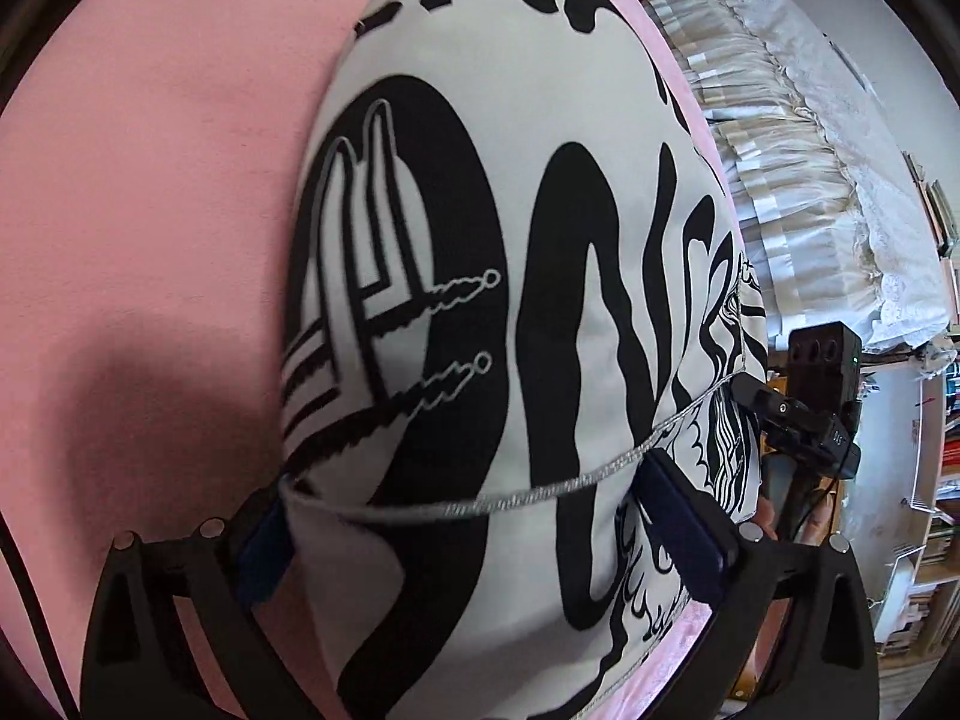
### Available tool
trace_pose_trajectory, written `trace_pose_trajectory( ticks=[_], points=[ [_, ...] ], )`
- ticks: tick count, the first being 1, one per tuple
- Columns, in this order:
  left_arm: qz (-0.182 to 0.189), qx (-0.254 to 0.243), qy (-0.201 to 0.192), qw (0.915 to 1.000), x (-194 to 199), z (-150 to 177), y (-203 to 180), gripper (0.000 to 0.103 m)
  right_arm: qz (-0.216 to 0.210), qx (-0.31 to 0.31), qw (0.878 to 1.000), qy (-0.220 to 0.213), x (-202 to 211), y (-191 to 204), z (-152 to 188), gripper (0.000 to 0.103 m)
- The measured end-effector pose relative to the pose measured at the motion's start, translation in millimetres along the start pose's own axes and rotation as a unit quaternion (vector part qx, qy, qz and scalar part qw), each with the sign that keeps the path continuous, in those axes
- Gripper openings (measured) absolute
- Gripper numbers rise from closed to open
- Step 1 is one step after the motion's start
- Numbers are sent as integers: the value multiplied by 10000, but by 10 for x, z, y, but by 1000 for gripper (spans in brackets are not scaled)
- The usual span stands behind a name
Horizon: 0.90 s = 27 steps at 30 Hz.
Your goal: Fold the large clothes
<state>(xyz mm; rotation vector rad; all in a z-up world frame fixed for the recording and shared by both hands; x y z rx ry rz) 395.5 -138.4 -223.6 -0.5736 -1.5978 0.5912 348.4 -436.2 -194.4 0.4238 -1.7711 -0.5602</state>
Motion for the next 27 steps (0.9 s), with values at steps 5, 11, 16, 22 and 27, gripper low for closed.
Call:
trace_pose_trajectory(
  ticks=[5, 11, 16, 22, 27],
  points=[
    [30, -213, 31, 9998, -100, -39, -49, 103, 170, 367, 9991, 138, -197, 68, -98, 103],
    [51, -304, 89, 9995, -126, -81, -108, 103, 163, 417, 9990, 4, -175, 43, -46, 103],
    [-161, -451, -69, 9988, -147, -86, -192, 99, 688, 597, 9958, -23, -156, 152, -14, 97],
    [-608, -821, -283, 9944, -97, -31, -440, 75, 722, 578, 9957, -38, -86, 357, 57, 58],
    [-1047, -1294, -484, 9849, 57, 100, -743, 58, 1054, 740, 9908, -417, 54, 734, 237, 36]
  ],
)
Point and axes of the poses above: each gripper's, at about its wrist camera, not at the fingertips, and x roughly against the way its jaws point, y to its left, z to its underside, the point moved 2 cm from there along -x, roughly the way its jaws point, and after that the axes turned 5 degrees about z, right-handed, at the moved point
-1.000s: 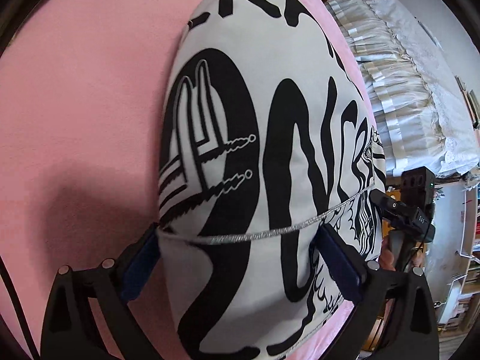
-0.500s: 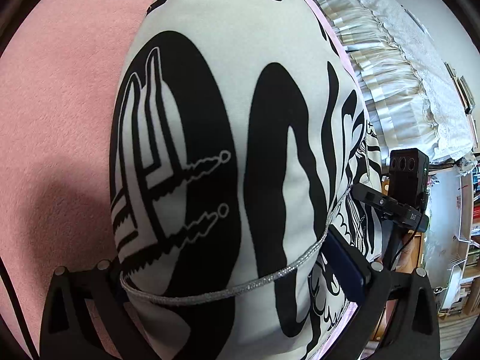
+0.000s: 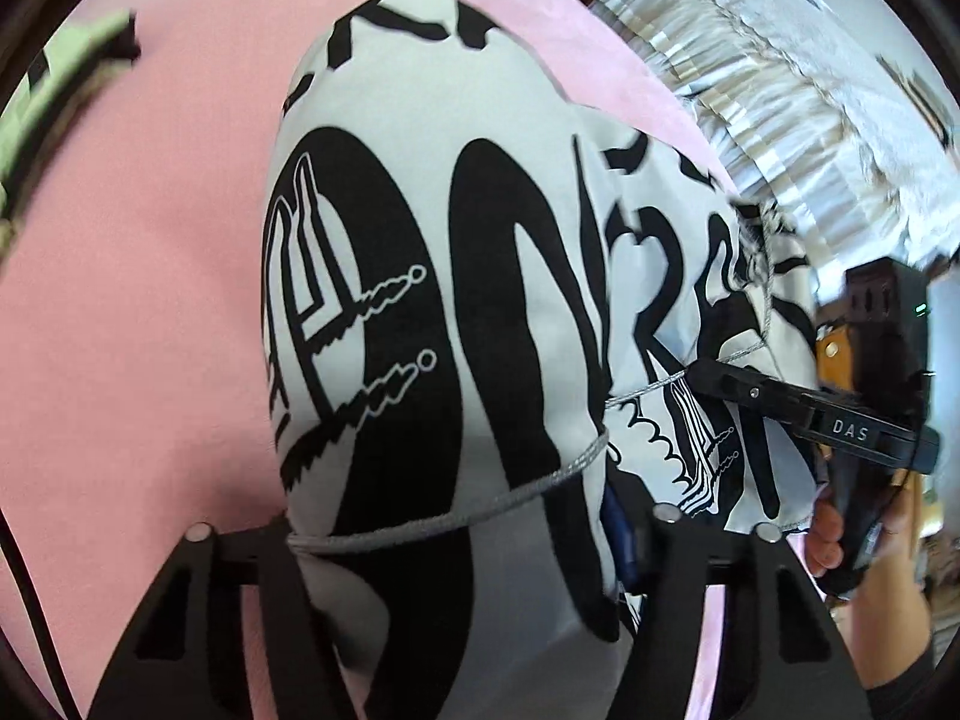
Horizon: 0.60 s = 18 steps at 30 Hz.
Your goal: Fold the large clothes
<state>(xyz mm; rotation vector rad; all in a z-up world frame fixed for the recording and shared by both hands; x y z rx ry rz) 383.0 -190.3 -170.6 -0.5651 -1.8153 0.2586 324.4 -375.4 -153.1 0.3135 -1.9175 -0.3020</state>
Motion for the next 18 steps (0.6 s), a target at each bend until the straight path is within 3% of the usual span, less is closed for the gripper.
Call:
trace_pose_trajectory(
  ticks=[6, 18],
  points=[
    [-395, -338, 31, 9986, 416, 213, -120, 56, 386, 212, 9990, -114, 223, 494, 304, 31],
    [-890, -194, 252, 9955, 1559, 731, 405, 56, -347, 136, 9993, -6, 309, 1756, 846, 29]
  ],
)
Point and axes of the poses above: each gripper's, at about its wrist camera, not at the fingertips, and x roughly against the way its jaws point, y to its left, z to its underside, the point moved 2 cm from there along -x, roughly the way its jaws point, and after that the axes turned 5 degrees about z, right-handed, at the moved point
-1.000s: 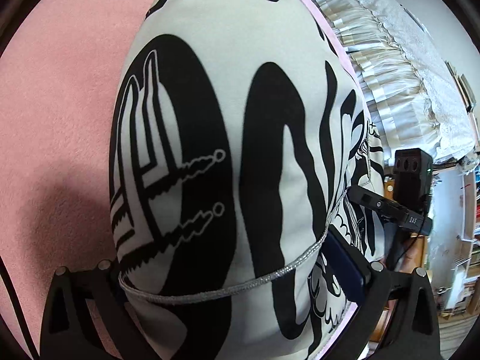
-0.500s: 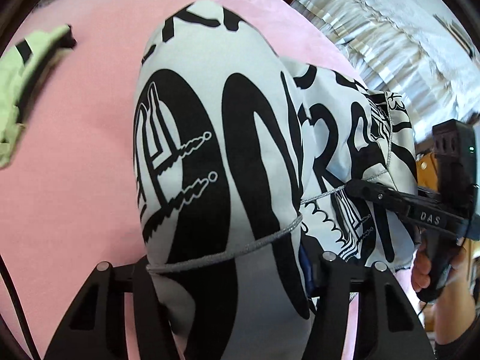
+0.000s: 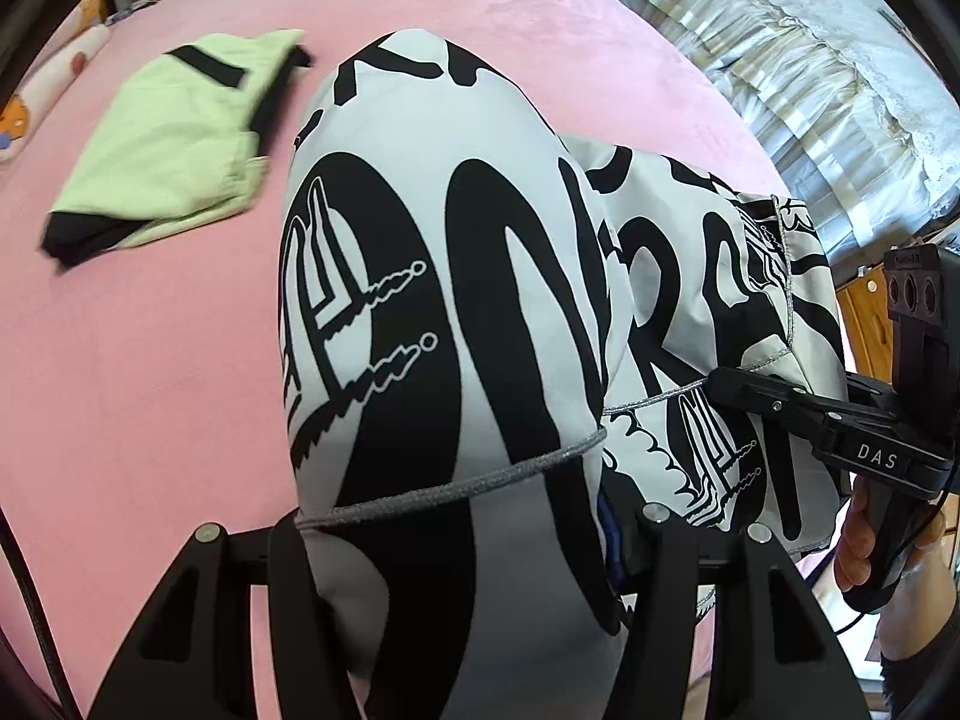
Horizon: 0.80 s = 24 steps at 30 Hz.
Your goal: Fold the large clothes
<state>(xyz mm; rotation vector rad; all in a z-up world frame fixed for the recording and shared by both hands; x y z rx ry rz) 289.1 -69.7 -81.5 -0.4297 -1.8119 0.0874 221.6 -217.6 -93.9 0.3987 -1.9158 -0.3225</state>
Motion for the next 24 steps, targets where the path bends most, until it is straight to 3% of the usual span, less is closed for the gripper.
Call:
trace_pose_trajectory(
  ticks=[8, 17, 24],
  points=[
    [-228, 87, -173, 9996, 663, 240, 748, 56, -398, 117, 9991, 22, -189, 908, -105, 29],
    [-240, 386, -391, 9982, 1036, 176, 1778, 56, -558, 328, 9979, 7, -543, 1688, -479, 28],
    [-297, 268, -650, 9971, 1188, -531, 2410, 56, -611, 502, 9966, -246, -805, 2018, -1237, 28]
  ],
)
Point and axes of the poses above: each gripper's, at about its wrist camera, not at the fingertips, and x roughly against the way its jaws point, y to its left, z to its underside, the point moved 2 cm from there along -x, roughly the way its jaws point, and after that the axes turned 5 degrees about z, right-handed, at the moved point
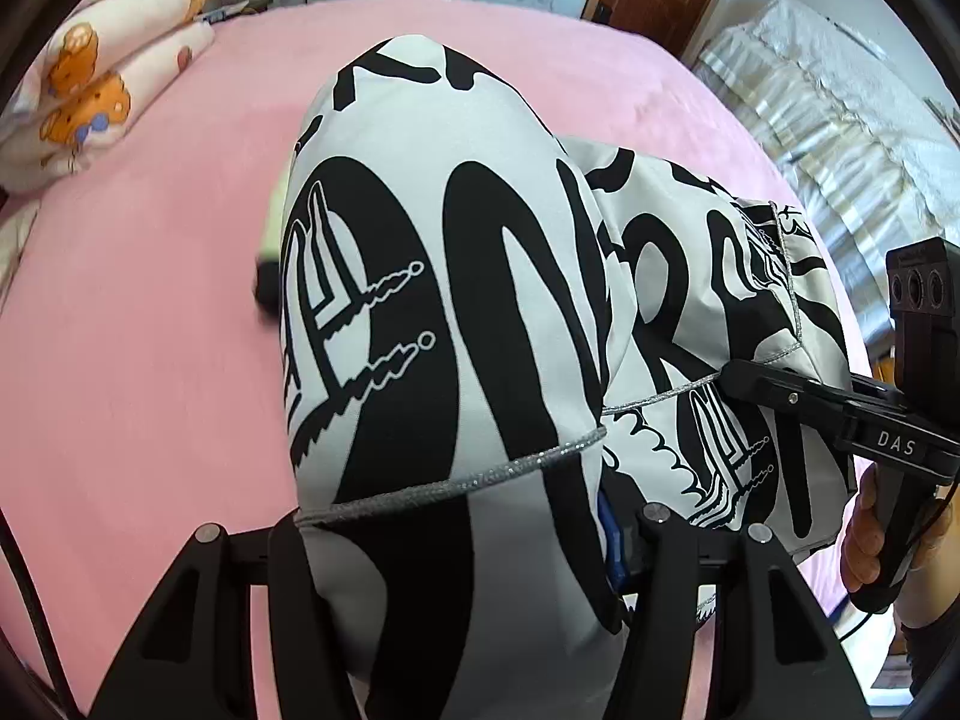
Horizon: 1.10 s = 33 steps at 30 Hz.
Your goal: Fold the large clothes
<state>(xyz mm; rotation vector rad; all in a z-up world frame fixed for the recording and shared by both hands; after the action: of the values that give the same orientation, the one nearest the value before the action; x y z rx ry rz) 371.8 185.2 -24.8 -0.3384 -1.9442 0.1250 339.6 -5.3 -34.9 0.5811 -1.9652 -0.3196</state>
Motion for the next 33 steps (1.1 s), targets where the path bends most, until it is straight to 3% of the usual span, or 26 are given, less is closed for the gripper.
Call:
trace_pose_trajectory(
  ticks=[9, 16, 20, 21, 23, 24, 25, 29, 33],
  points=[
    [-50, -227, -429, 9988, -353, -1421, 594, 56, -29, -76, 9970, -771, -455, -102, -1301, 28],
    [-173, -394, -173, 9989, -1035, -2083, 1093, 59, -187, -572, 9941, -897, -1119, -402, -1776, 28],
    [-411, -295, 199, 9985, -1569, -2049, 1458, 69, -183, -821, 9947, -588, -1678, -664, -1758, 29],
    [-502, -244, 204, 9982, -1701, -2021, 1551, 77, -181, -863, 9947, -528, -1815, -736, -1708, 31],
    [-534, -116, 49, 9985, -1811, -1983, 1695, 90, -36, -734, 9954, -608, -1937, -826, -1644, 41],
    [-609, -118, -47, 9981, -1822, -1956, 1765, 100, 119, -644, 9963, -563, -1991, -855, -1622, 49],
    [-613, -98, -100, 9980, -1809, -1931, 1822, 103, 153, -595, 9968, -518, -2019, -868, -1631, 57],
    [-523, -114, -397, 9978, -1619, -1851, 1882, 103, 138, -396, 9985, -344, -1960, -830, -1665, 60],
    [-973, -233, -600, 9932, -1332, -1790, 1846, 103, 560, -145, 9982, -173, -1677, -766, -1668, 61]
  ],
)
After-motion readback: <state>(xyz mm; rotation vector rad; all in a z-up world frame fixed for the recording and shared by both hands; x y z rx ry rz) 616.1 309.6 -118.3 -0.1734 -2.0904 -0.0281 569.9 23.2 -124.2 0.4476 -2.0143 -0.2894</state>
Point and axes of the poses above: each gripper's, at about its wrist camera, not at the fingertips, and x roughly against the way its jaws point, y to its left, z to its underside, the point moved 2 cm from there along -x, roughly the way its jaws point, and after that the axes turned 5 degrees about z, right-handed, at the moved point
